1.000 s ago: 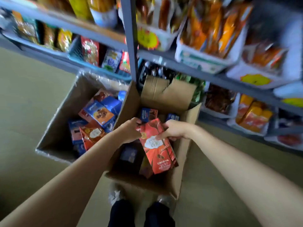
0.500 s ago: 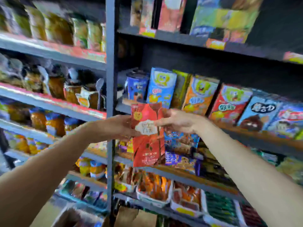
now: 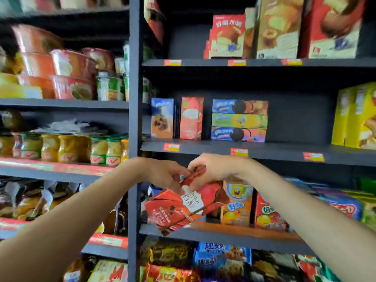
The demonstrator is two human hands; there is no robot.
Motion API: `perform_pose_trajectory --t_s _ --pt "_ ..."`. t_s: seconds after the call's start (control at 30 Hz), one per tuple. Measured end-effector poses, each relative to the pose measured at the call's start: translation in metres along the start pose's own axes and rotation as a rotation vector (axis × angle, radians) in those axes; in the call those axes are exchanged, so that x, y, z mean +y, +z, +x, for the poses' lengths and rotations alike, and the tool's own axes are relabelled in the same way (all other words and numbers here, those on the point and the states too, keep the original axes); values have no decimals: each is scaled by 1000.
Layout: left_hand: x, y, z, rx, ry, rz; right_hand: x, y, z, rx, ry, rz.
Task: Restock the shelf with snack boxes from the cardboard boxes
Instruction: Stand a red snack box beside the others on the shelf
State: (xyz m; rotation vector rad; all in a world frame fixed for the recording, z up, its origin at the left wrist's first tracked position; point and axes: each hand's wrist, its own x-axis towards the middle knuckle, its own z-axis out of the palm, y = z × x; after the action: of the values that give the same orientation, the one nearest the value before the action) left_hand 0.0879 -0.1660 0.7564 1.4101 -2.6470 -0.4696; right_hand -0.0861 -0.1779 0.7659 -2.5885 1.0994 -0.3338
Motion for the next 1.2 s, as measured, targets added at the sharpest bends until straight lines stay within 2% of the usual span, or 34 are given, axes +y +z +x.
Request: perform_pose_trajectory --t_s 0.1,0.2,0.27,0.3,0.37,0.43,0.5,0.57,0.67,0.73,0.97,1.13,1.2 --pt "0 -16 3 202 28 6 4 -25 5 128 -3 30" --pt "-16 -31 5 731 -79 -114 20 -52 10 355 -22 274" --pt "-24 -42 7 1040 -188 -394 32 -63 17 526 -29 559" --pt "-25 -47 9 1072 -208 -595 37 -68 22 601 -36 717" --pt "-22 -54 20 926 -92 -977 45 -76 32 703 -40 953" --pt "-9 -54 36 739 29 -1149 49 -81 45 722 -54 1077" --pt "0 -59 53 721 65 -1174 51 -86 57 693 -99 1125" --pt "3 -69 65 774 96 -1227 53 -89 66 670 -144 1111" --pt "-3 -83 75 893 92 -1131 62 -94 74 641 -208 1060" --pt "-6 -87 79 927 89 -1070 70 -95 77 595 -186 984" --pt "-13 -93 84 891 81 -911 86 -95 77 459 -129 845" --pt "-9 -93 84 887 116 -895 89 -91 75 340 -120 760" --pt "-12 -92 82 882 124 -925 87 -94 73 343 -123 733"
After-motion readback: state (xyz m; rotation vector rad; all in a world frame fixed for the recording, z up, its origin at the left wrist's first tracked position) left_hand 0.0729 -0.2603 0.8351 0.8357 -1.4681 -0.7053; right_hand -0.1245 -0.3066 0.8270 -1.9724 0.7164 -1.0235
